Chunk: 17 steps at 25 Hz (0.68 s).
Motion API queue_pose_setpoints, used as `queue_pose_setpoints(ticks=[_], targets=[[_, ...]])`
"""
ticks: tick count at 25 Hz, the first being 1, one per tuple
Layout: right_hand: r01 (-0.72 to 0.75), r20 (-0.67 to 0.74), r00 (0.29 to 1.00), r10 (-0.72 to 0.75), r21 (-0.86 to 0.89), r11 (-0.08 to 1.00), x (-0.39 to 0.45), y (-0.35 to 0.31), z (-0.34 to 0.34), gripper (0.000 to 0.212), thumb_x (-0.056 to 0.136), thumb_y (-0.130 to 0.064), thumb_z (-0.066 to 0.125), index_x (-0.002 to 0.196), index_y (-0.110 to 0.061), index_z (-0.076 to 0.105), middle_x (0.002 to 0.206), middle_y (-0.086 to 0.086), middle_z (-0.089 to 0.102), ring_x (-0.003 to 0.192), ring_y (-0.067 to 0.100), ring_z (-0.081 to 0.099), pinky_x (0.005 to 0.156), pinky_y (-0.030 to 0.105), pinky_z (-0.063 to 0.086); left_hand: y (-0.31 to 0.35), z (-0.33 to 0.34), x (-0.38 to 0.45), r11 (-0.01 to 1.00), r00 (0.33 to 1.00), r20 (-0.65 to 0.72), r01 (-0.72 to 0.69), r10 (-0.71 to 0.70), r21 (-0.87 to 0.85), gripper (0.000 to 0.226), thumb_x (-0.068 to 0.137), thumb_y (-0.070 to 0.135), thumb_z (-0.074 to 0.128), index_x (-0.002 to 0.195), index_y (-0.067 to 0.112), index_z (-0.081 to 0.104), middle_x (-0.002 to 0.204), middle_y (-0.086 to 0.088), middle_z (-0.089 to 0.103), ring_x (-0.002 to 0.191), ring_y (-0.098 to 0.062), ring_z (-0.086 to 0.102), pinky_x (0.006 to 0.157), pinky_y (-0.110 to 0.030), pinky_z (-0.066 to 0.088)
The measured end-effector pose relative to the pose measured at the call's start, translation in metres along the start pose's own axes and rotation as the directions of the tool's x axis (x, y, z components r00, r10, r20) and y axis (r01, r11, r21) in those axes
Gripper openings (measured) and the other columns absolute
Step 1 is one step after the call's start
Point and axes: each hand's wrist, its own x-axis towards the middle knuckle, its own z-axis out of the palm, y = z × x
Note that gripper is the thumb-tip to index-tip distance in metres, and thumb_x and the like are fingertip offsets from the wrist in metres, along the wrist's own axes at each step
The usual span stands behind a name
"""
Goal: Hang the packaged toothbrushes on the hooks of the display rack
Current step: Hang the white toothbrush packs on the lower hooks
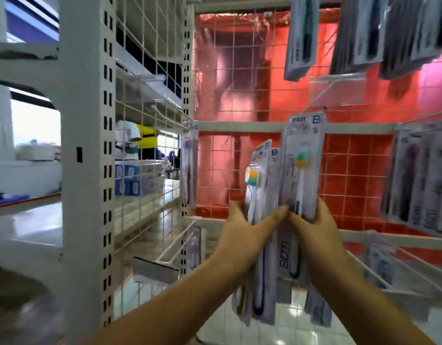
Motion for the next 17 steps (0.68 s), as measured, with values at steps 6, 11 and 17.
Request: queue_pose_setpoints(ticks=[6, 11, 17], targets=[[0.011, 0.103, 0.995, -0.012, 0.007, 1.000, 0.008, -0.021, 0.013, 0.023, 0.086, -0.015, 0.064, 0.102, -0.030, 0.057, 0.092, -0.008, 0.068, 0.083, 0.007, 0.066, 0.064, 0.023, 0.051, 0.006, 0.001, 0.015, 0.971, 0.978, -0.167, 0.090, -0.129, -0.222, 0.076, 0.075, 0.076, 0.045, 0.124, 0.019, 0.054, 0.115, -0.010, 0.066, 0.101, -0.026, 0.066, 0.086, -0.045, 0.054], [0.034, 0.113, 0.993, -0.031, -0.026, 0.999, 0.005, -0.021, 0.002, 0.028, 0.087, -0.014, 0.062, 0.108, -0.030, 0.053, 0.099, -0.010, 0.065, 0.091, 0.006, 0.063, 0.081, 0.030, 0.052, 0.010, 0.013, 0.009, 0.984, 0.967, -0.195, 0.148, -0.165, -0.098, 0.073, 0.078, 0.073, 0.038, 0.127, 0.019, 0.046, 0.122, -0.009, 0.061, 0.107, -0.027, 0.060, 0.089, -0.043, 0.049], [0.027, 0.131, 0.991, -0.018, -0.066, 0.997, -0.004, -0.029, -0.035, 0.026, 0.084, -0.016, 0.065, 0.103, -0.032, 0.055, 0.095, -0.004, 0.070, 0.083, 0.013, 0.070, 0.068, 0.030, 0.057, 0.022, 0.028, -0.008, 0.991, 0.997, 0.019, 0.071, -0.069, -0.116, 0.035, 0.091, 0.040, 0.053, 0.118, 0.020, 0.045, 0.103, -0.003, 0.065, 0.089, -0.017, 0.067, 0.068, -0.030, 0.058]])
